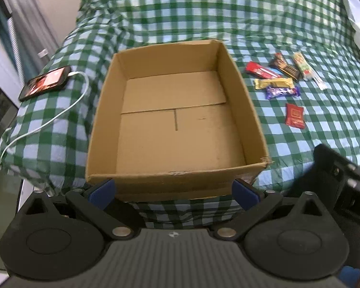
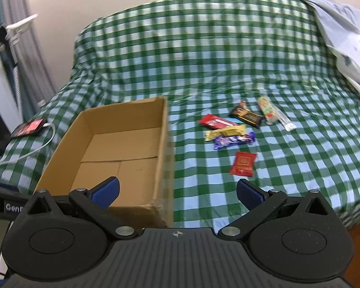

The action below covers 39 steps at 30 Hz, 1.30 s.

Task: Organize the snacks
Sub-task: 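Move both tools from the box toward the pile of snacks, then grasp the yellow wafer bar with left tool while right tool grasps the clear peanut bar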

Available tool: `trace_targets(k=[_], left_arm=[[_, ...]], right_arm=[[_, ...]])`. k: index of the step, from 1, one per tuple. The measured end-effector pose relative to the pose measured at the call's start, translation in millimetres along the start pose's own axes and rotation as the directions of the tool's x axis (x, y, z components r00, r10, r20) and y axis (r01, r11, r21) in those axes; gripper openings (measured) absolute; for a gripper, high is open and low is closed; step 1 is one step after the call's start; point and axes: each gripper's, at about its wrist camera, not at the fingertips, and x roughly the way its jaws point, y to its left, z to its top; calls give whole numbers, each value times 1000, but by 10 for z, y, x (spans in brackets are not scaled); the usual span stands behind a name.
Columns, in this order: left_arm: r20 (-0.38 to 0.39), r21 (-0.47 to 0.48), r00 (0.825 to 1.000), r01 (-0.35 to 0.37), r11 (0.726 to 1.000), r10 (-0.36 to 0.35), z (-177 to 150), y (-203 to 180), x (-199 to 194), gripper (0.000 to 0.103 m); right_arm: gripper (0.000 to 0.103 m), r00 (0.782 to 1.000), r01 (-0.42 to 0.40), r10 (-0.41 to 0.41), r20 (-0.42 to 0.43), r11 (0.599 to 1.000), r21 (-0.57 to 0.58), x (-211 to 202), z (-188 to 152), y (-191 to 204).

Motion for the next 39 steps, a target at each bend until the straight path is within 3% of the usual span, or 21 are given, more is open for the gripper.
trace_targets(k=[12, 20, 24, 30, 39], left_arm=[[-35, 85, 999, 9, 996, -6, 222, -555, 204, 103], [-91, 98, 991, 102, 990, -93, 541, -902, 456, 103], [-130, 100, 983, 146, 984, -132, 841, -1272, 745, 103], [-156, 160, 976, 177, 971, -152, 1394, -1781, 1248, 103], [-184, 330, 973, 192, 924, -137, 2101, -2396, 2159, 103]], right_arm=[[103, 996, 90, -88, -22, 989, 114, 179, 69, -644], [103, 983, 181, -176, -46, 968, 175, 377, 127, -1206], [103, 971, 241, -235, -51, 949, 205, 564, 233, -1573], [103, 958, 287, -276, -80, 930, 231, 1066, 485, -2159], [103, 962, 268, -254, -99, 950, 160, 2219, 990, -2878]])
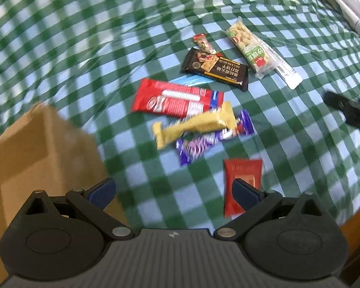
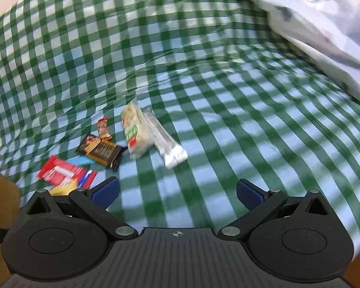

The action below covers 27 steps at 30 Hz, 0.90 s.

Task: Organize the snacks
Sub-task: 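Grasp the yellow wafer bar with left tool while right tool grasps the clear peanut bar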

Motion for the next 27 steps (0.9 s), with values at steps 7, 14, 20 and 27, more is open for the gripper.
trace_targets(k=[7, 14, 20, 27], left_arm=[[-9, 111, 999, 37, 993, -36, 333, -92, 479, 103], [-12, 172, 997, 74, 982, -74, 581, -187, 792, 80], [-38, 76, 986, 163, 984, -161, 603, -87, 768, 12], [-12, -70, 978, 205, 976, -207, 182, 65, 426, 9]], right_arm=[[103, 996, -82, 86, 17, 983, -161, 862, 382, 236], [102, 994, -95, 106, 22, 950, -299, 1448, 452, 588], [44, 997, -61, 76, 24, 915, -399, 1548, 343, 655], [44, 997, -73, 78, 13, 971, -229, 896, 55, 291]])
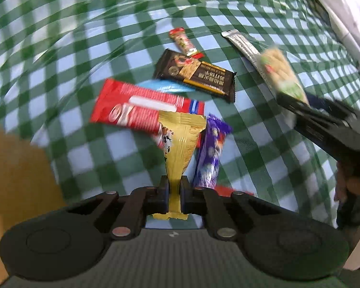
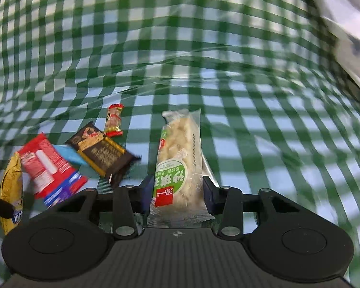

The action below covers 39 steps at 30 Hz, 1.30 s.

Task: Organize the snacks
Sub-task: 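Grasp the yellow wafer bar with left tool while right tool grasps the clear peanut bar, then carry the yellow bar and peanut bar over the cardboard box with both tools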

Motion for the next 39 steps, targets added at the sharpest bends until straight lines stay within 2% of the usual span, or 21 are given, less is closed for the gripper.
trace_targets(k=[6, 9, 14, 19, 24, 28, 31, 34, 39], left_arm=[[77, -55, 997, 13, 998, -9, -378, 12, -459, 9], [109, -79, 994, 16, 997, -7, -529, 23, -690, 9], [161, -121, 987, 34, 992, -14, -791, 90, -1162, 9], [220, -167, 976, 36, 985, 2, -1139, 198, -1671, 9], [269, -227, 962, 27, 974, 36, -1592, 401, -2134, 9], [296, -275, 952, 13, 961, 72, -2001, 552, -2428, 9], [318, -312, 944, 14, 950, 91, -2316, 697, -2608, 9], [341, -341, 933, 12, 940, 112, -2629, 871, -2760, 9], [380, -382, 915, 23, 924, 135, -3009, 1103, -2931, 9]], right_arm=[[44, 998, -7, -1, 55, 989, 147, -631, -259, -48], [44, 995, -40, 19, 102, 977, 207, -862, -304, -44], [44, 991, -92, 55, 124, 945, 314, -1254, -373, -14], [44, 982, -138, 93, 164, 949, 284, -1753, -414, 284], [44, 962, -236, 197, 188, 947, 216, -2232, -521, 747], [44, 931, -351, 323, 169, 921, 172, -2538, -637, 1269], [44, 909, -406, 389, 147, 907, 114, -2725, -723, 1648], [44, 898, -432, 423, 120, 900, 61, -2871, -800, 1976], [44, 898, -432, 430, 91, 902, -4, -3041, -862, 2340]])
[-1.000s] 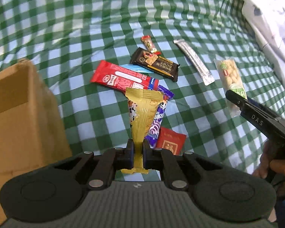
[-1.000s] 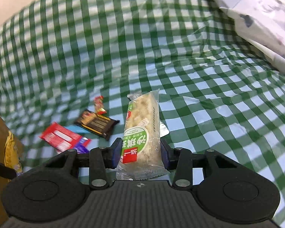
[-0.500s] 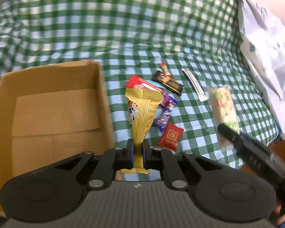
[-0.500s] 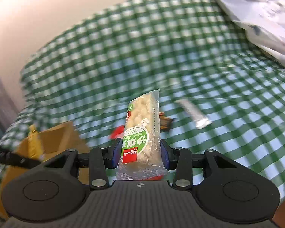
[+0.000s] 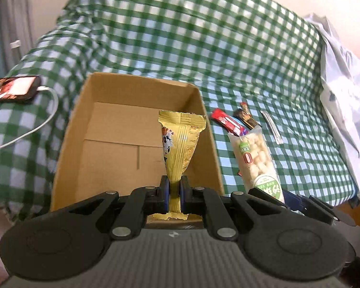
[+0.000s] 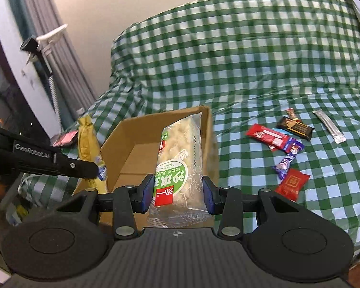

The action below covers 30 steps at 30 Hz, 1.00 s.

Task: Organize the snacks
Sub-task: 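Carry the yellow bar and peanut bar over the cardboard box with both tools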

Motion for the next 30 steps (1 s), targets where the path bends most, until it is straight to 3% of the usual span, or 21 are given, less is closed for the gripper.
trace_targets(k=[13, 30], left_arm=[[71, -70, 996, 49, 996, -44, -148, 418, -302, 9], [83, -85, 995, 57, 995, -50, -153, 490, -335, 9]], right_arm=[[44, 999, 46, -48, -16, 993, -110, -170, -53, 557], [44, 998, 53, -56, -22, 989, -135, -218, -29, 629]])
